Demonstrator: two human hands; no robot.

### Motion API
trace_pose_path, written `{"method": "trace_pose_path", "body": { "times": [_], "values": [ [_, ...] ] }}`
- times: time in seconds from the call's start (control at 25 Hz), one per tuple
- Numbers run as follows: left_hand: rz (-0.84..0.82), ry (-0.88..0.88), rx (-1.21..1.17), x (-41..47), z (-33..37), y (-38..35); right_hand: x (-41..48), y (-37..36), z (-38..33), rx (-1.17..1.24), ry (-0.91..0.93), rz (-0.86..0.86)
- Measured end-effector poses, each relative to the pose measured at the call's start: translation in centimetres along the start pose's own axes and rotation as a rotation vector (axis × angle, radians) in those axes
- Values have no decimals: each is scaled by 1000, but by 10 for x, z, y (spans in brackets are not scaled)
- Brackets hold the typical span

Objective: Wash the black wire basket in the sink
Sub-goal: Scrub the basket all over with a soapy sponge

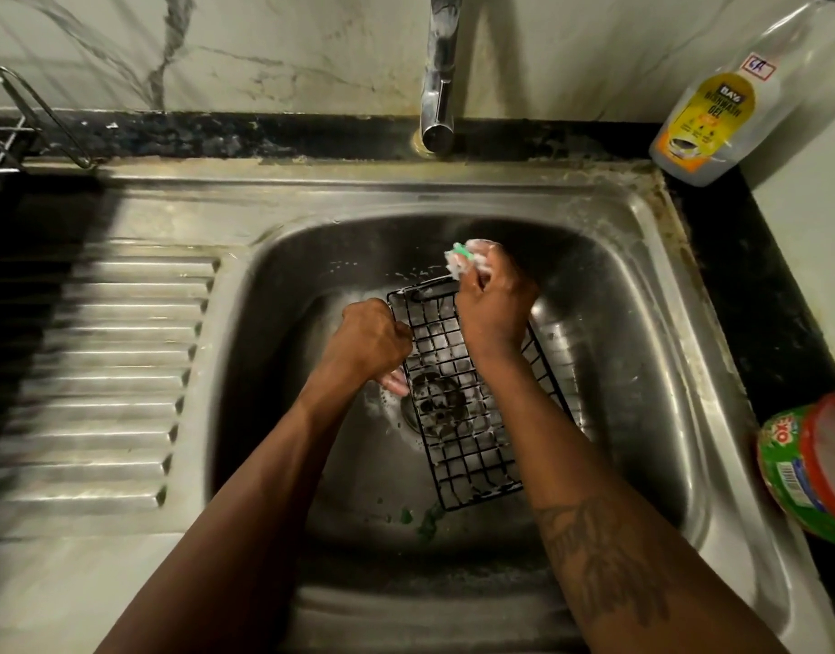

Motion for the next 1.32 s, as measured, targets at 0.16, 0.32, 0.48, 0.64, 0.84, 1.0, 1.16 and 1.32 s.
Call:
{"method": "trace_pose_path", "body": {
  "times": [0.16, 0.32, 0.48, 0.64, 0.84, 1.0, 1.16, 1.32],
  "values": [
    [-24, 19, -96, 2, -5, -4, -11, -24, -18, -32, 99, -151],
    [-4, 3, -117, 5, -8, -4, -8, -2, 10, -109, -32, -35],
    [-2, 19, -110, 0, -6, 0, -13, -14, 7, -101, -4, -116],
    [4, -1, -29, -6, 3, 7, -34, -44, -20, -81, 34, -262],
    [6, -37, 34, -9, 5, 7, -31, -48, -20, 94, 18, -252],
    [53, -32, 30, -6, 2, 8, -27, -40, -17, 89, -35, -213],
    [18, 42, -65, -4, -4, 1, -4, 2, 16, -59, -219, -46],
    [26, 43, -144, -9, 0, 1, 3, 7, 16, -251, -116, -2]
  ]
}}
Point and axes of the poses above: each hand's wrist, its own x-axis towards the middle knuckle, its own y-axis out of the back of the hand, z = x × y, the point moved 7 cm from there along x, towards the middle knuckle, and after that the axes turned 4 degrees about -z, right-handed, at the moved point
